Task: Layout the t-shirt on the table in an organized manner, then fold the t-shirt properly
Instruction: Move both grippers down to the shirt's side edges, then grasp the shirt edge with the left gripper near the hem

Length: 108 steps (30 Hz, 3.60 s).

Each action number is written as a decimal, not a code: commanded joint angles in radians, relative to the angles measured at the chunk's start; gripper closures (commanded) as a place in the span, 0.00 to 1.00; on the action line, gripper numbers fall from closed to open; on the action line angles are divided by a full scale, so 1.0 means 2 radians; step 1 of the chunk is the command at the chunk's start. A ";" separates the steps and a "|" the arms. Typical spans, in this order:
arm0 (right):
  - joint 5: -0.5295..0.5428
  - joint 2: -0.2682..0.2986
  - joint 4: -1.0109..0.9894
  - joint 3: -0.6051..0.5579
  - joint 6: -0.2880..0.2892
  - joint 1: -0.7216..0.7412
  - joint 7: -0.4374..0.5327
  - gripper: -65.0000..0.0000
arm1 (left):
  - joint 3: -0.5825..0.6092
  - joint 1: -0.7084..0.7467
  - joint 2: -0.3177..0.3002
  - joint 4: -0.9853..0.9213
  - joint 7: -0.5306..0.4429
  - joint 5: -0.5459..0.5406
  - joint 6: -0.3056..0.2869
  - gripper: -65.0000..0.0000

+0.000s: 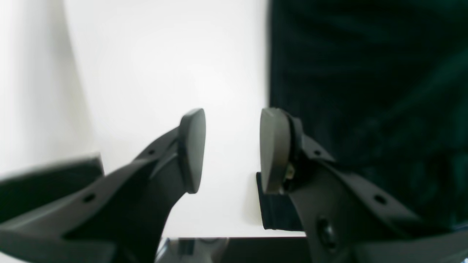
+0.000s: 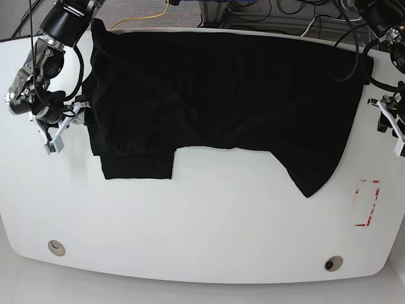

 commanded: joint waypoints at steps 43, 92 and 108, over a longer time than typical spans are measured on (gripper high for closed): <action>0.004 0.034 -0.268 -0.129 0.003 0.132 0.145 0.32 | 0.062 -0.073 0.068 0.008 -0.084 0.157 -0.001 0.65; -0.073 0.065 -0.268 -0.134 0.003 0.156 0.145 0.95 | 0.090 -0.222 0.087 -0.371 -0.264 0.157 0.046 0.46; -0.072 0.065 -0.268 -0.133 0.003 0.155 0.145 0.95 | 0.159 -0.286 0.085 -0.582 -0.392 0.157 0.065 0.46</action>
